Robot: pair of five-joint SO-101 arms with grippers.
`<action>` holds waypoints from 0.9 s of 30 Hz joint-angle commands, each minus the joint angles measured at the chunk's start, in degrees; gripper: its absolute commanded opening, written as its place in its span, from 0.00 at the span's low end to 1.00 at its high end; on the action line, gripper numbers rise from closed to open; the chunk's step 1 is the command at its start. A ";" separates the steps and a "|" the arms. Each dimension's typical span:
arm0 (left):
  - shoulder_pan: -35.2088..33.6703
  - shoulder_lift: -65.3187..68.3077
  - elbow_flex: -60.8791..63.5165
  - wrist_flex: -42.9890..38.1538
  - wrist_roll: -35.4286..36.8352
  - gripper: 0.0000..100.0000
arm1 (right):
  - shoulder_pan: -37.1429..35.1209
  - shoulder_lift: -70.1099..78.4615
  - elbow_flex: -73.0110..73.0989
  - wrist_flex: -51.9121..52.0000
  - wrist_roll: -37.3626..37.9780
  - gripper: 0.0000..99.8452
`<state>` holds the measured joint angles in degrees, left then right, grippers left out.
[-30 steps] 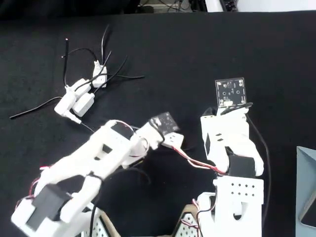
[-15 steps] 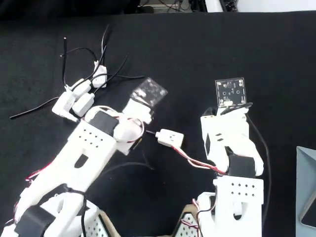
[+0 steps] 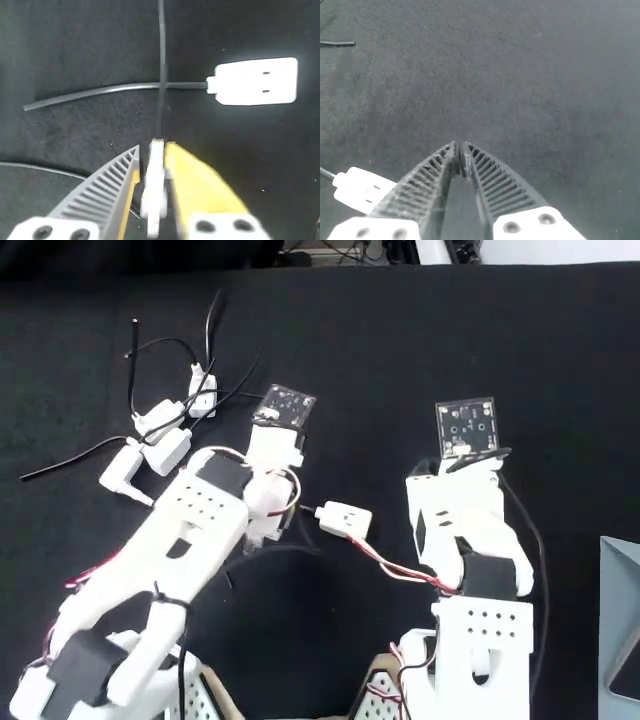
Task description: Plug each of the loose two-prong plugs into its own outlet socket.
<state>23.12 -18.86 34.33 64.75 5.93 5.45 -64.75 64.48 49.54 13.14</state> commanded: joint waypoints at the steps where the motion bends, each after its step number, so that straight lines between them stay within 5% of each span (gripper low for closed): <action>1: -2.33 0.62 -3.56 2.11 2.90 0.24 | -2.37 -0.31 -0.13 0.44 0.00 0.02; 11: -12.62 0.62 -13.58 16.09 0.44 0.28 | -15.38 -0.22 -6.02 14.51 -4.75 0.05; 20: -24.13 0.62 -7.87 14.77 -3.60 0.25 | -38.68 7.08 -9.19 20.92 -18.99 0.09; 27: -28.18 0.62 -1.01 7.30 -3.60 0.25 | -45.10 27.91 -15.16 14.07 -26.46 0.09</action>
<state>-3.25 -18.07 31.25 75.82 2.86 -37.45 -44.26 54.20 66.86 -10.33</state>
